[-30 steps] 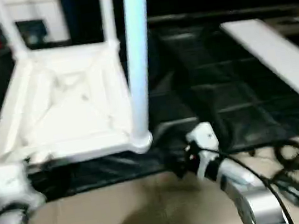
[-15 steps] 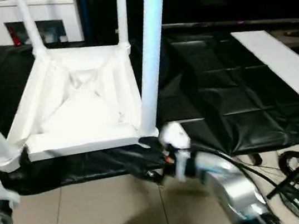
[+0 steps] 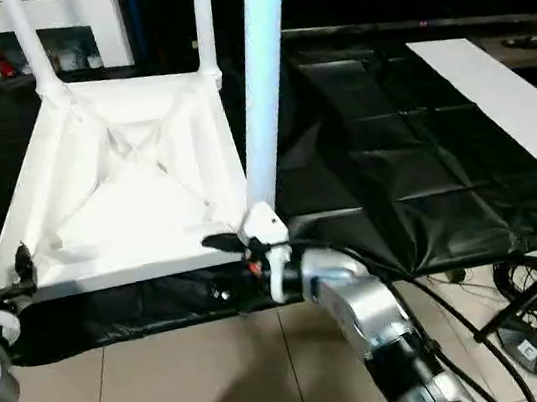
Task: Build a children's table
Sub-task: Flip table
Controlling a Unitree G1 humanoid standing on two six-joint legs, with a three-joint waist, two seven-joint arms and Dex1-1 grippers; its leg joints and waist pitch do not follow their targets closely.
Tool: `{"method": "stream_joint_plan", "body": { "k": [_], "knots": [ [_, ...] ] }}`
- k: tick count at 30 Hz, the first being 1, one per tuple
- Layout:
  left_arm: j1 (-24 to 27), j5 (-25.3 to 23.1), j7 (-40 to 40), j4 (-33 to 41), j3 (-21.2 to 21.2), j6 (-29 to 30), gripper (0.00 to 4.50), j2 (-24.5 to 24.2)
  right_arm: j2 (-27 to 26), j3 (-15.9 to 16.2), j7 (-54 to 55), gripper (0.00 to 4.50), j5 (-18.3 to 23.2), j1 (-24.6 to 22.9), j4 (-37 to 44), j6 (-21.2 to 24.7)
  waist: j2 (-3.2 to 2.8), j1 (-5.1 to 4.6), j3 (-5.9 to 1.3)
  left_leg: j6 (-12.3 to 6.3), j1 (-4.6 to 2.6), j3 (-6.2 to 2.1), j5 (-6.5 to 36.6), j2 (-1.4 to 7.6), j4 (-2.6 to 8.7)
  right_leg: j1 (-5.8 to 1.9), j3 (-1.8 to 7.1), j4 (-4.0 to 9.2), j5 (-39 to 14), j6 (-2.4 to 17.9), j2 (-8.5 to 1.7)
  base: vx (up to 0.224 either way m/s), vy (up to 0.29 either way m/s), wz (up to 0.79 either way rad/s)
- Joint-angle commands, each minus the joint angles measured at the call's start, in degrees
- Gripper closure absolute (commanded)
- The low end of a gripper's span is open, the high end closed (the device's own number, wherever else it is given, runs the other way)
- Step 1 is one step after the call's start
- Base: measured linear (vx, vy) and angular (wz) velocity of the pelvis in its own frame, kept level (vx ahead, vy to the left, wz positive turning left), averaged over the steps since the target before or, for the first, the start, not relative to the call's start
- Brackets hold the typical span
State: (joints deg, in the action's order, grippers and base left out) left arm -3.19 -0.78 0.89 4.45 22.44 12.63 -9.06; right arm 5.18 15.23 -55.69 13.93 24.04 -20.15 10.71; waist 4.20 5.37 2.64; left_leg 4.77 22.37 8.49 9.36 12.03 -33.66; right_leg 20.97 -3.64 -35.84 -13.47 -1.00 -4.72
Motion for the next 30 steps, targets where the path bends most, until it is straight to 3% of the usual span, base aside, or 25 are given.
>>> {"method": "stream_joint_plan", "body": {
  "k": [1, 3, 4, 7, 8, 12, 14, 15, 16, 18, 19, 20, 21, 24, 25, 29, 30],
  "knots": [
    [-1.13, 1.29, 0.21, -0.63, 0.49, 0.34, 0.05, -0.43, 0.22, 0.78, -1.92, 0.00, -0.25, 0.88, -1.44, -0.88, -1.32, 0.30, -3.04, 0.45, -1.43, 0.04, 13.26, 1.44, 4.79, -1.49, 2.07, 3.71, 2.17, 10.64, -2.86, 0.000, 0.000, 0.00],
    [-1.31, 1.10, -0.40, -0.47, 0.61, 0.75, 0.21, -0.49, -0.13, 0.84, -2.02, 0.00, -0.36, 1.62, -2.78, -1.57, -1.22, 0.51, -3.00, 0.90, -1.52, 0.05, 14.38, 1.53, 4.86, -1.36, 2.15, 3.74, 0.82, 10.45, -2.99, 0.000, 0.000, 0.00],
    [-1.37, 0.89, -0.90, -0.24, 0.67, 1.16, 0.32, -0.49, -0.42, 0.99, -2.15, 0.00, -0.52, 2.21, -3.81, -2.23, -0.88, 0.64, -2.98, 1.04, -1.54, 0.12, 15.35, 1.56, 4.92, -1.28, 2.19, 3.87, -0.54, 10.40, -3.08, 0.000, 0.000, 0.00],
    [-1.27, 0.68, -1.76, 0.04, 0.55, 1.71, 0.44, -0.73, -1.14, 0.87, -2.15, 0.00, -1.01, 3.08, -5.46, -3.26, -0.97, 1.04, -2.89, 1.58, -1.64, 0.06, 16.31, 1.61, 5.07, -1.13, 2.25, 4.01, -2.86, 9.94, -3.11, 0.000, 0.000, 0.00],
    [-1.17, 0.91, -1.70, 0.08, 0.51, 1.66, 0.53, -0.73, -1.31, 0.85, -2.30, 0.00, -1.11, 3.34, -5.97, -3.62, -0.64, 1.09, -2.84, 1.67, -1.60, 0.08, 16.59, 1.63, 5.10, -1.09, 2.25, 4.07, -3.36, 9.86, -3.10, 0.000, 0.000, 0.00],
    [-0.60, 1.15, -1.33, 0.18, 0.48, 1.57, 0.89, -0.93, -1.78, 0.74, -2.59, 0.00, -1.09, 4.05, -7.57, -4.66, -1.04, 1.58, -2.81, 2.55, -1.73, -0.07, 17.61, 1.64, 5.27, -0.98, 2.27, 4.06, -3.98, 9.33, -3.12, 0.000, 0.000, 0.00],
    [-0.49, 1.45, -0.77, 0.05, 0.27, 1.52, 0.99, -1.39, -1.98, 0.75, -2.51, 0.00, -1.15, 4.18, -8.22, -5.32, -0.84, 1.63, -2.91, 2.69, -1.68, -0.12, 17.27, 1.63, 5.25, -1.08, 2.25, 3.97, -2.96, 9.22, -3.06, 0.000, 0.000, 0.00],
    [-0.49, 1.69, -0.29, -0.05, 0.15, 1.47, 1.24, -1.67, -2.16, 0.65, -2.21, 0.00, -1.19, 4.15, -8.42, -5.55, -1.20, 1.69, -2.96, 2.89, -1.71, -0.18, 17.13, 1.57, 5.24, -1.05, 2.20, 3.86, -1.87, 9.28, -3.02, 0.000, 0.000, 0.00],
    [-0.49, 1.69, -0.29, -0.05, 0.15, 1.47, 1.29, -1.67, -2.16, 0.65, -2.21, 0.00, -1.19, 4.15, -8.42, -5.55, -1.03, 1.63, -3.00, 2.80, -1.68, -0.14, 16.92, 1.54, 5.19, -1.12, 2.20, 3.84, -1.33, 9.35, -2.98, 0.000, 0.000, 0.00],
    [-0.64, 2.37, 0.64, -0.28, -0.32, 1.74, 1.45, -2.36, -2.73, 0.27, -1.87, 0.00, -1.39, 4.26, -9.39, -6.54, -1.23, 1.62, -3.03, 2.84, -1.66, -0.13, 16.86, 1.48, 5.17, -1.11, 2.20, 3.78, -0.50, 9.71, -2.96, 0.000, 0.000, 0.00],
    [-0.72, 2.50, 0.91, -0.32, -0.51, 1.87, 1.45, -2.52, -2.83, 0.17, -1.82, 0.00, -1.39, 4.25, -9.53, -6.68, -1.65, 1.69, -3.05, 2.93, -1.67, -0.19, 17.10, 1.49, 5.19, -1.13, 2.18, 3.68, -0.19, 9.95, -3.02, 0.000, 0.000, 0.00],
    [-0.75, 2.56, 1.04, -0.34, -0.59, 1.93, 1.58, -2.59, -2.88, 0.12, -1.79, 0.00, -1.39, 4.25, -9.59, -6.74, -1.44, 1.61, -3.08, 2.84, -1.67, -0.14, 16.89, 1.49, 5.13, -1.14, 2.19, 3.70, 0.23, 10.07, -2.98, 0.000, 0.000, 0.00],
    [-1.18, 2.65, 2.34, -0.73, -1.30, 2.27, 1.75, -3.47, -3.13, -0.17, -1.39, 0.00, -1.45, 4.11, -9.85, -7.32, -2.09, 1.67, -3.11, 2.86, -1.71, -0.22, 16.43, 1.44, 5.08, -1.17, 2.16, 3.51, 1.63, 10.39, -2.88, 0.000, 0.000, 0.00],
    [-1.69, 2.40, 3.41, -1.21, -1.95, 2.30, 1.99, -4.38, -3.23, -0.40, -0.66, 0.00, -1.69, 3.87, -10.02, -7.97, -2.30, 1.64, -3.06, 2.99, -1.79, -0.21, 16.88, 1.44, 5.09, -1.20, 2.13, 3.46, 2.16, 10.81, -2.82, 0.000, 0.000, 0.00],
    [-1.76, 2.33, 3.69, -1.22, -2.17, 2.29, 2.10, -4.57, -3.23, -0.46, -0.43, 0.00, -1.76, 3.81, -10.02, -8.07, -2.75, 1.67, -3.06, 3.16, -1.83, -0.27, 17.15, 1.44, 5.11, -1.16, 2.12, 3.39, 2.04, 10.88, -2.82, 0.000, 0.000, 0.00],
    [-3.13, 2.83, 6.64, -1.36, -4.39, 3.18, 2.36, -5.66, -3.31, -1.07, 2.10, 0.00, -2.11, 2.48, -9.11, -8.02, -2.92, 1.67, -3.02, 3.77, -2.01, -0.22, 18.92, 1.45, 5.14, -1.06, 2.17, 3.53, 1.19, 10.93, -2.76, 0.000, 0.000, 0.00],
    [-3.71, 3.31, 7.25, -1.42, -4.82, 3.76, 2.38, -5.68, -3.28, -1.02, 2.76, 0.00, -2.38, 1.95, -8.70, -8.11, -3.41, 1.91, -3.07, 4.18, -2.26, -0.17, 18.77, 1.45, 5.00, -0.87, 2.22, 3.49, 1.88, 10.97, -2.68, 0.000, 0.000, 0.00]
  ]
}}
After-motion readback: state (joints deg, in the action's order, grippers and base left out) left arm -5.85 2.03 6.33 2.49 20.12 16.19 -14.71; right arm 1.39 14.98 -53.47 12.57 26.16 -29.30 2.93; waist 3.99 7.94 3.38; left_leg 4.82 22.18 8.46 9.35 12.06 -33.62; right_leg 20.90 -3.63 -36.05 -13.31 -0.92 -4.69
